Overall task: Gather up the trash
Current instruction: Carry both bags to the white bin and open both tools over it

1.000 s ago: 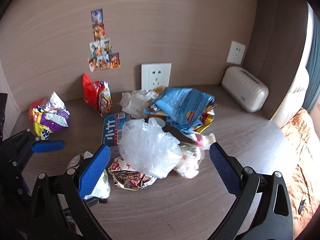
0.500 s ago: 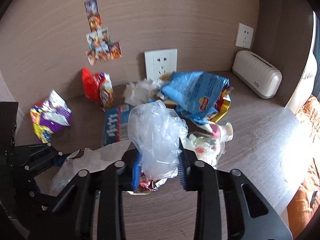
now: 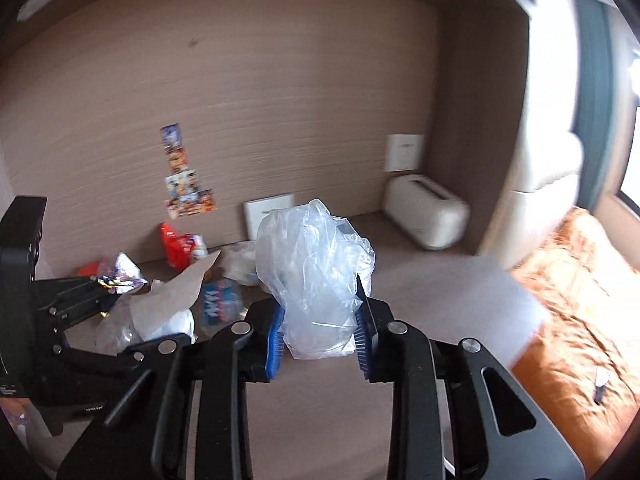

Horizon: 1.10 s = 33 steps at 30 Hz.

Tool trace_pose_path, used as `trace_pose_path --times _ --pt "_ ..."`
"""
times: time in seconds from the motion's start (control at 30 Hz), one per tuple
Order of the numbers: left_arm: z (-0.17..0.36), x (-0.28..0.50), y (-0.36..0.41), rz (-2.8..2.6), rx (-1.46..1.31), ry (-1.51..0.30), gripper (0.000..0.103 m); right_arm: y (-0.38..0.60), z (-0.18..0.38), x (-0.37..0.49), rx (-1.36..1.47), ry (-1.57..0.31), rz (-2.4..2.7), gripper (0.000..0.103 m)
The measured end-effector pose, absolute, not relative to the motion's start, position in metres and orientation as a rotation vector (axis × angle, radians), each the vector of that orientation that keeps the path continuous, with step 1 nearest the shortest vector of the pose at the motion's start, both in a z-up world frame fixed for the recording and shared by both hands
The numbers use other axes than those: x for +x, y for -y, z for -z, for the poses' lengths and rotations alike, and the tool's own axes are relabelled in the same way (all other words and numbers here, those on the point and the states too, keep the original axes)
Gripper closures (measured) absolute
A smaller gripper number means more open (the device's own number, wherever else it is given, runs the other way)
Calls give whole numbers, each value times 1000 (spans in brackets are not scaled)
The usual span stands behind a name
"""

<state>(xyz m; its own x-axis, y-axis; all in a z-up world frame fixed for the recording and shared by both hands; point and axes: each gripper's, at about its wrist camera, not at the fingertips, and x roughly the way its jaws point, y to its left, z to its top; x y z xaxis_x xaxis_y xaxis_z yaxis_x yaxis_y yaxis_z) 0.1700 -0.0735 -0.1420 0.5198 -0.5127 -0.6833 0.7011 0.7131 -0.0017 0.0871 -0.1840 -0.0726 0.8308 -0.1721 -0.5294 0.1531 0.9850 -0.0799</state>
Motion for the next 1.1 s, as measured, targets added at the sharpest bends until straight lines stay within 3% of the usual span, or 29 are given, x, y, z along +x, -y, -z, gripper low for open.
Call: trace_pose_path --times 0.3,0.6,0.83,1.1 --pt "135 87 191 982 398 -653 54 254 72 -21 18 -589 408 72" --pt "190 9 312 1065 458 -784 53 350 119 -118 144 -692 528 72" --pt "299 -20 394 1073 516 -924 53 422 207 -150 222 -813 512 71" --pt "479 -32 465 1076 579 -1060 53 498 371 -157 359 -904 500 71"
